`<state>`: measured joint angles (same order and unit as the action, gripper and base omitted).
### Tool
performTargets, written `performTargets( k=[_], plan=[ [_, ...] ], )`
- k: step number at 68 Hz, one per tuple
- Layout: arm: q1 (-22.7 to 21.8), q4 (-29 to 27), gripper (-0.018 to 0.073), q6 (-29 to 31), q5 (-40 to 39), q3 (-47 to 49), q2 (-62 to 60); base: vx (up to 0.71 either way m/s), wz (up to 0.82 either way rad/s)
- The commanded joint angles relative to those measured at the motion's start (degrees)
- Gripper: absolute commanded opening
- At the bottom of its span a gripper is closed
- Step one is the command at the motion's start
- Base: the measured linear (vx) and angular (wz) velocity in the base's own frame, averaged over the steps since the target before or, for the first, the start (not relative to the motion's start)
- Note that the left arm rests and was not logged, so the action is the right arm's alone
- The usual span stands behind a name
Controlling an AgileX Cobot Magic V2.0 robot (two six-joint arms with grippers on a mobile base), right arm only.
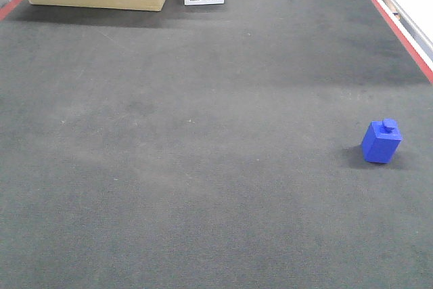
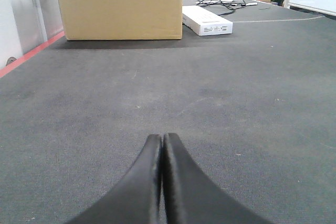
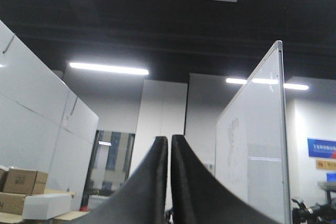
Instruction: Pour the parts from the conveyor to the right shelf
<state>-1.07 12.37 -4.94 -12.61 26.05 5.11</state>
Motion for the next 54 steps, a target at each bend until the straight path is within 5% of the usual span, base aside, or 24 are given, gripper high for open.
performTargets(
  k=[1,11,21,43,54],
  plan=[
    [-0.19,-0.46,-0.0006,-0.01,5.0,7.88,6.82,0.0,0.0],
    [-0.19,-1.23,0.0,-0.01,22.18,17.26,17.33,0.0,0.0],
    [-0.19,-1.95,0.0067,-0.01,29.57,19.97,25.99,0.0,0.0],
    [-0.19,-5.26,0.0587,0.04,35.45,19.87,38.93,0.0,0.0],
    [-0.19,-5.99,0.067,-0.34,36.88,19.87,42.53,0.0,0.0]
  ],
)
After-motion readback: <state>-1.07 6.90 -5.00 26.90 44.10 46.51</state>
